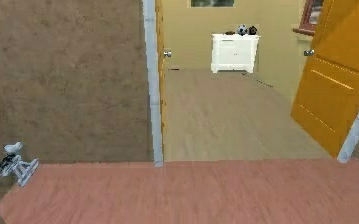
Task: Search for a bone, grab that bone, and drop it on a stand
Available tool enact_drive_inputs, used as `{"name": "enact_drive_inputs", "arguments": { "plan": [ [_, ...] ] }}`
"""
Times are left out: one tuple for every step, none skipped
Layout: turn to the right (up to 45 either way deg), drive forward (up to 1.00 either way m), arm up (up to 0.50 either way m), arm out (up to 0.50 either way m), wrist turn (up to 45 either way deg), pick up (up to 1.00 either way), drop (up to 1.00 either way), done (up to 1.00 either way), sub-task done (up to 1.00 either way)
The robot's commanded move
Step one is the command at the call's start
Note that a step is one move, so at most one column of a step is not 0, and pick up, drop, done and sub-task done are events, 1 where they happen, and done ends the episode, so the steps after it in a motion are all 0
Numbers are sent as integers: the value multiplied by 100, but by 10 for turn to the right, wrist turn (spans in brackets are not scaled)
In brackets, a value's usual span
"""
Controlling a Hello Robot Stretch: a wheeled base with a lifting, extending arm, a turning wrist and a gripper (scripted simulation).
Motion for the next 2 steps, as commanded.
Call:
{"name": "enact_drive_inputs", "arguments": {
  "plan": [
    [0, 60, 0, 0, 0, 0, 0, 0, 0],
    [210, 0, 0, 0, 0, 0, 0, 0, 0]
  ]
}}
